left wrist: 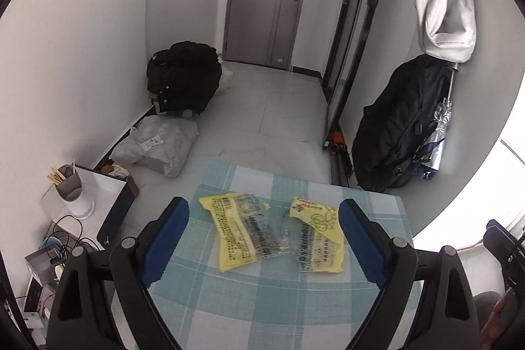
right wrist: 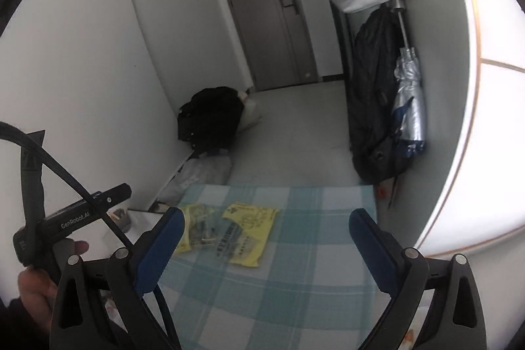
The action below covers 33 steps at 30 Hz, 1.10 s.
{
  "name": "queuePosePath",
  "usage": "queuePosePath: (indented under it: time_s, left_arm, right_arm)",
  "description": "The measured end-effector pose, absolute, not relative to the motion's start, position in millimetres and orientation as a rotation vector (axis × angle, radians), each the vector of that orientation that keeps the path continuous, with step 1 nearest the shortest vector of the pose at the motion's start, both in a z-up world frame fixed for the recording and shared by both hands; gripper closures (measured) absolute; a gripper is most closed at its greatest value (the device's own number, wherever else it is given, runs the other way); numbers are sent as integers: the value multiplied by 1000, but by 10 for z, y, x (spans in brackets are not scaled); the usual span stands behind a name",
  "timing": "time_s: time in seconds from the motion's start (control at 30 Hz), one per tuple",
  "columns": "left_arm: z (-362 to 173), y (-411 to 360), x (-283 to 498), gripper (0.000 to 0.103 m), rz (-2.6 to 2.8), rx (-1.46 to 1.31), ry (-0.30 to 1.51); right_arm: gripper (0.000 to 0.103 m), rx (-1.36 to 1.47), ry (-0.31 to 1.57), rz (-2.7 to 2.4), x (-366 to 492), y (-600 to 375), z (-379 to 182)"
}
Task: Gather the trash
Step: 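Lower the right tool and grasp the yellow cartoon-print snack wrapper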
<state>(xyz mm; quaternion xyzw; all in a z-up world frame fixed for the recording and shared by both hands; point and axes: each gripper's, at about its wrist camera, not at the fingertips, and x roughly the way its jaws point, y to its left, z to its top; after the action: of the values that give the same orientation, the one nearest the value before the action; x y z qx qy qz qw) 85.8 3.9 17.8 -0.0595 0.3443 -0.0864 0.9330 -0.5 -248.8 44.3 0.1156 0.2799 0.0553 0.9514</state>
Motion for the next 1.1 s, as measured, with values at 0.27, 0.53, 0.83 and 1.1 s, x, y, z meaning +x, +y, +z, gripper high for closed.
queuePosePath:
  time_s: [0.27, 0.53, 0.83, 1.1]
  left_arm:
    - [-125, 403, 1005, 12, -111, -169, 785]
    - [-167, 712, 1185, 12, -63, -264, 829]
    - [-322, 845, 1349, 12, -47, -316, 920]
    - [-447, 856, 1445, 12, -13, -290, 984]
  right_arm:
    - [2, 195, 709, 179, 466, -2100, 19]
    - [2, 129, 868, 167, 1121, -1894, -562]
    - [9, 47, 992, 150, 1816, -1848, -1078]
    - [32, -29, 979, 157, 1951, -1774, -1231]
